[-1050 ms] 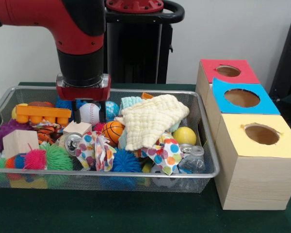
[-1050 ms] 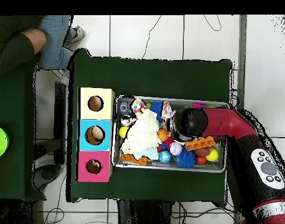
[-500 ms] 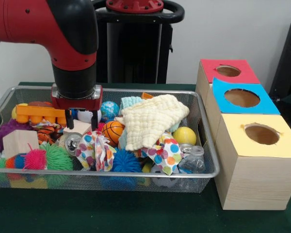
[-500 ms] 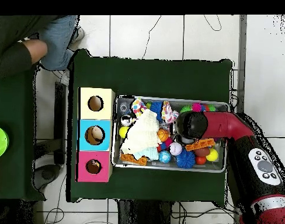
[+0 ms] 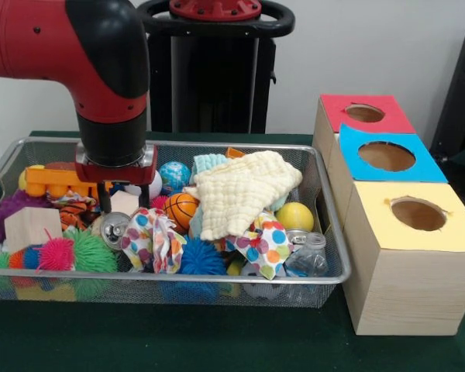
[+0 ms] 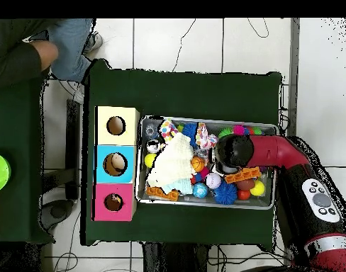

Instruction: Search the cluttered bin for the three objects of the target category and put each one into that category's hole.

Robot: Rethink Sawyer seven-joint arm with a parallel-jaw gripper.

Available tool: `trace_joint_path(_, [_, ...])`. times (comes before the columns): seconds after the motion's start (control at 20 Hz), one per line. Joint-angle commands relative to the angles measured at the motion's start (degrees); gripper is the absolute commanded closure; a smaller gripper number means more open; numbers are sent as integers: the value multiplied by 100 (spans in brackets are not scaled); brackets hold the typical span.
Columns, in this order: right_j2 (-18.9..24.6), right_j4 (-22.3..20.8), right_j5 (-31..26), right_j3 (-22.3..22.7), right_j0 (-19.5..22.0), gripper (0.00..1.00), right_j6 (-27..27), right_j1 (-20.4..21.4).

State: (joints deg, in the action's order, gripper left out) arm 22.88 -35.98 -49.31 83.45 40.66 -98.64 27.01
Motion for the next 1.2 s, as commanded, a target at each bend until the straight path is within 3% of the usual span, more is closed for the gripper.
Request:
trace_joint_path(0.05, [-95, -188, 108, -316, 248, 0, 526, -254])
trace_joint_path(0.25, [-17, -62, -81, -290, 359, 0, 657, -168])
trace_joint_path(0.6, [99, -25, -403, -625, 472, 0, 938, -323])
trace_joint_path(0.9, [92, -128, -316, -829, 452, 0, 905, -625])
trace_joint_path(1.2, [101, -103, -324, -805, 453, 0, 893, -676])
